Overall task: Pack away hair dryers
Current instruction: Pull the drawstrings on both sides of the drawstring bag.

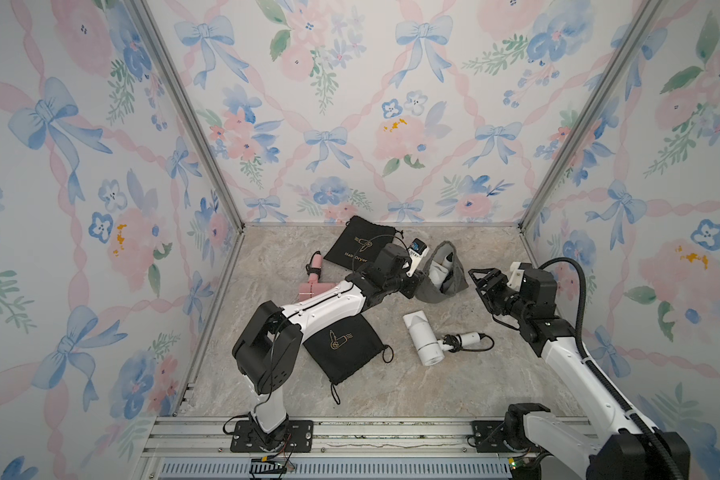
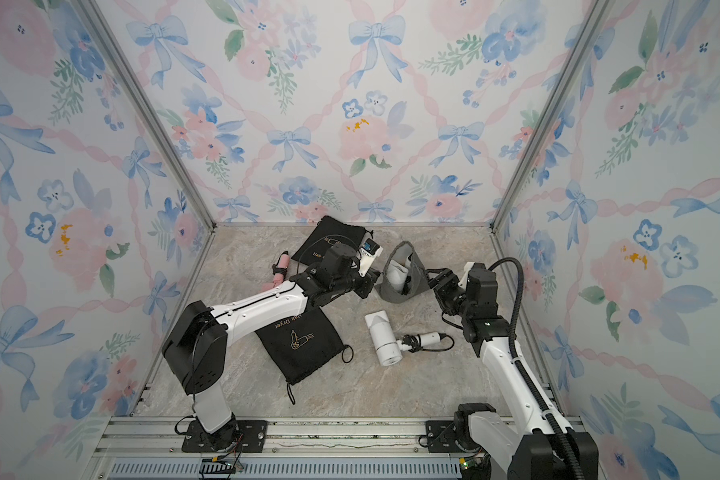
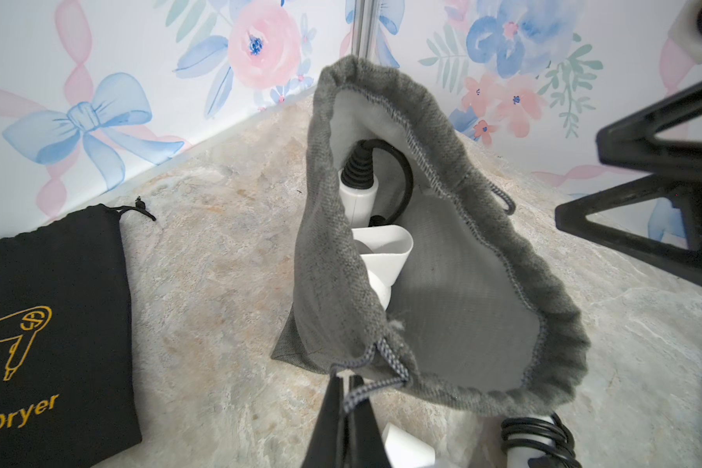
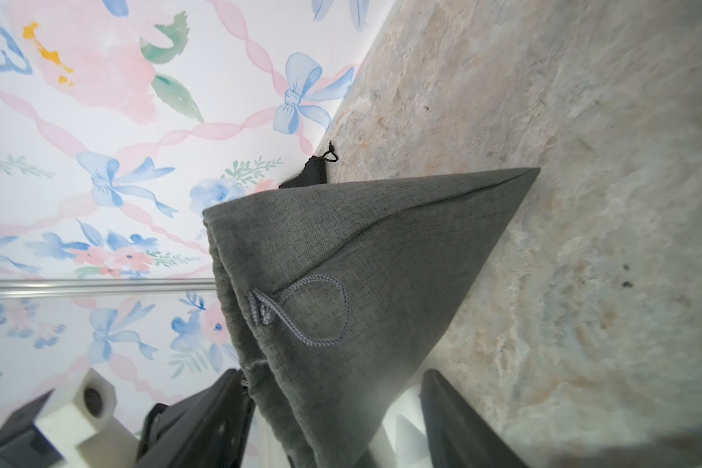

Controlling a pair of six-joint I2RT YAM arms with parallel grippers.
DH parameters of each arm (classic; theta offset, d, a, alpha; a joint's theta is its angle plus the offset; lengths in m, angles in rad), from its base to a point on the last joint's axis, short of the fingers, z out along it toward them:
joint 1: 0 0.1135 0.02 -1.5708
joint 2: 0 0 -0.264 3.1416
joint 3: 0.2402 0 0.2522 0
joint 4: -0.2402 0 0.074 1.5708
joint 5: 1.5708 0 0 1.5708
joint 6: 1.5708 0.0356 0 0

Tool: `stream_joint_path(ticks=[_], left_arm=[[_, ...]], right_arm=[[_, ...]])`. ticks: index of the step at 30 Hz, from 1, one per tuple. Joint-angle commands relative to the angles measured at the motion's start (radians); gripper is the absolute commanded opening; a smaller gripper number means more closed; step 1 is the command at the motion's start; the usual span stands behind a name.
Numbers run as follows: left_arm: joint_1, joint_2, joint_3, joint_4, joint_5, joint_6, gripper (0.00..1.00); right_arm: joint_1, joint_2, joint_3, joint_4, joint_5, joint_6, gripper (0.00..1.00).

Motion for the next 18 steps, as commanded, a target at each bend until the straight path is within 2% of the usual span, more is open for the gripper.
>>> stream_joint_path(ticks=[1, 7, 18], left_arm=[[-0.005, -0.029, -0.008, 0.011, 0.008, -0.018, 0.0], [-0.011, -0.03, 0.001, 0.011, 0.011, -0.015, 0.0], [-0.019, -0.026, 0.02, 0.011, 0.012, -0.016, 0.0]], right_arm=[[-0.005, 0.035, -0.026, 0.098, 0.011, 0.211, 0.72], [-0.001, 0.067, -0.039, 0.169, -0.007, 0.371, 0.69], [0.042, 0.158, -0.011, 0.23, -0.052, 0.477, 0.63]])
